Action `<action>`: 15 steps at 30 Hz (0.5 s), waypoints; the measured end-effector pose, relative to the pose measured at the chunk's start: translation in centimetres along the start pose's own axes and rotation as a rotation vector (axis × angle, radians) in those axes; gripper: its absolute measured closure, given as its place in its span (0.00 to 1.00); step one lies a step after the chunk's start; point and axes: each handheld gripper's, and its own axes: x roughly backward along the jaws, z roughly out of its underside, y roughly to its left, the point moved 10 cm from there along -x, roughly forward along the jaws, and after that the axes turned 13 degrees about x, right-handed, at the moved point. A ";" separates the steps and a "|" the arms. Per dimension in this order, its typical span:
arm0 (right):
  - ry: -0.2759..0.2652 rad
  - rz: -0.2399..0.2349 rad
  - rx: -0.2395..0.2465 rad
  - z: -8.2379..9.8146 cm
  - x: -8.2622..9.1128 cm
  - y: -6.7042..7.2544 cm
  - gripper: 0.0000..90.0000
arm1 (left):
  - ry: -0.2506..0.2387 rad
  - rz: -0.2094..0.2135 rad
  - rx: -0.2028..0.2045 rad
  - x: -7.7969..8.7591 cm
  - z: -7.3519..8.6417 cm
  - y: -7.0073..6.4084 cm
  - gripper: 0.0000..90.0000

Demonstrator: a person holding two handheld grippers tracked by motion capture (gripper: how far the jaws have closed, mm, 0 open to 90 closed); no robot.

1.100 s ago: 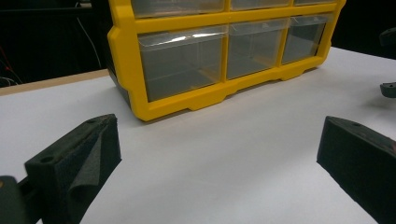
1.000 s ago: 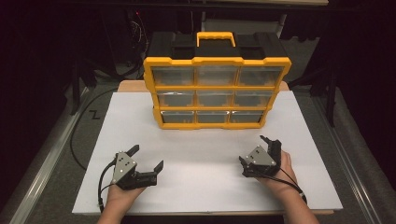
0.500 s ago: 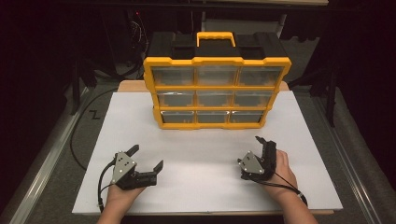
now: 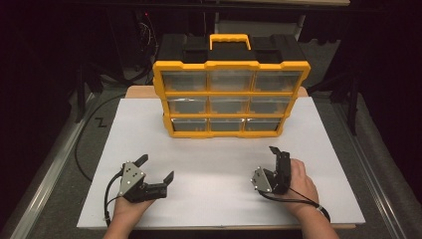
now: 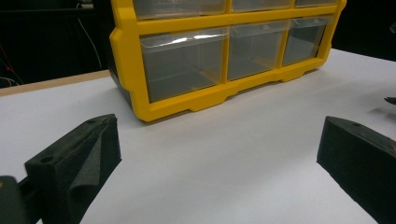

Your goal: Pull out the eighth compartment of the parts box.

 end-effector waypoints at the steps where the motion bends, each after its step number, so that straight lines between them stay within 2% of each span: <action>1: 0.006 0.001 0.008 0.0 0.0 0.1 0.01 | 0.000 0.000 0.000 0.0 0.0 0.0 0.00; 2: 0.010 0.010 0.038 0.0 0.0 0.0 0.01 | 0.001 0.000 -0.001 0.0 0.0 0.0 0.00; 6: 0.019 0.009 0.063 -0.1 0.1 0.1 0.01 | 0.000 0.000 0.000 0.0 0.0 0.0 0.00; 7: 0.022 0.016 0.108 -0.1 0.1 0.0 0.01 | 0.001 0.000 0.000 0.0 0.0 0.0 0.00; 11: 0.030 0.022 0.132 -0.2 0.2 0.0 0.01 | 0.001 0.000 0.000 0.0 0.0 0.0 0.00; 13: 0.033 0.024 0.172 -0.4 0.2 0.2 0.01 | 0.003 0.001 0.000 0.0 0.0 0.0 0.00; 15: 0.038 0.031 0.187 -0.5 0.3 0.1 0.01 | 0.003 0.001 0.001 0.0 0.0 0.0 0.00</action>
